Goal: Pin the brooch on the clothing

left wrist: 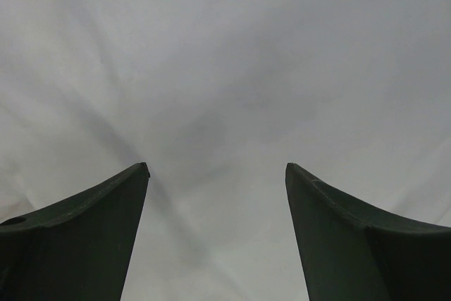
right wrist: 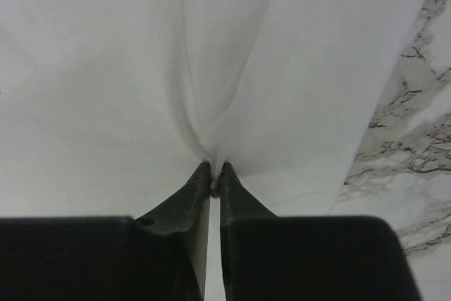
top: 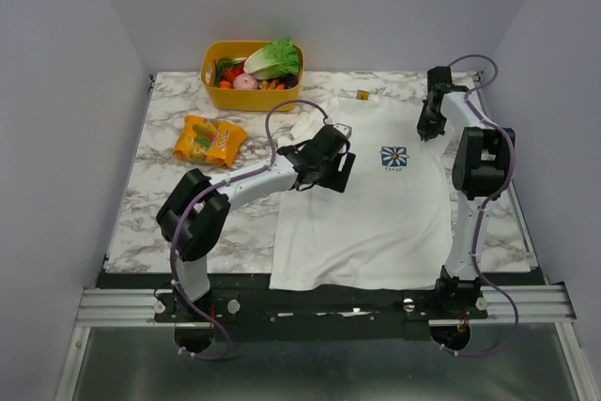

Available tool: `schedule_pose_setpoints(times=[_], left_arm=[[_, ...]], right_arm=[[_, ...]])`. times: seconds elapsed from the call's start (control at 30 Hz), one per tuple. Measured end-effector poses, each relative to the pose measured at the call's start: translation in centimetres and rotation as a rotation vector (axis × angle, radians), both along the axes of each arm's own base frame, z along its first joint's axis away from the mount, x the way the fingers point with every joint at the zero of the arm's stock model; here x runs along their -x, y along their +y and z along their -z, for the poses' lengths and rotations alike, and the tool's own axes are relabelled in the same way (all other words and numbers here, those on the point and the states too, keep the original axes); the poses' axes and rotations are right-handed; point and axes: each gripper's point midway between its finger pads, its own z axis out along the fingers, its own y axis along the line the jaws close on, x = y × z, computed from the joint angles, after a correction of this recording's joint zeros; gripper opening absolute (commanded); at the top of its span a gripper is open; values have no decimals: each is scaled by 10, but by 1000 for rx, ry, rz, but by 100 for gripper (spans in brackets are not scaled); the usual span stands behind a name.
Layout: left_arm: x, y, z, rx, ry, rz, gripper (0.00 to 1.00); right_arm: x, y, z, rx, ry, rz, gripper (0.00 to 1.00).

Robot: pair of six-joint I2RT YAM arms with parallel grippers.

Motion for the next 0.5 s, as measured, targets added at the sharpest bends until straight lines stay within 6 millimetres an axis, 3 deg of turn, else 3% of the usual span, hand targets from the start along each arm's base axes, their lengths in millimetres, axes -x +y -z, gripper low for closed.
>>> schedule_pose_setpoints(times=[0.3, 0.5], left_arm=[[0, 1, 2, 0, 0, 0, 86], [0, 0, 3, -1, 1, 0, 86]], right_arm=[[3, -10, -6, -32, -9, 37, 2], [18, -24, -47, -32, -86, 80, 9]])
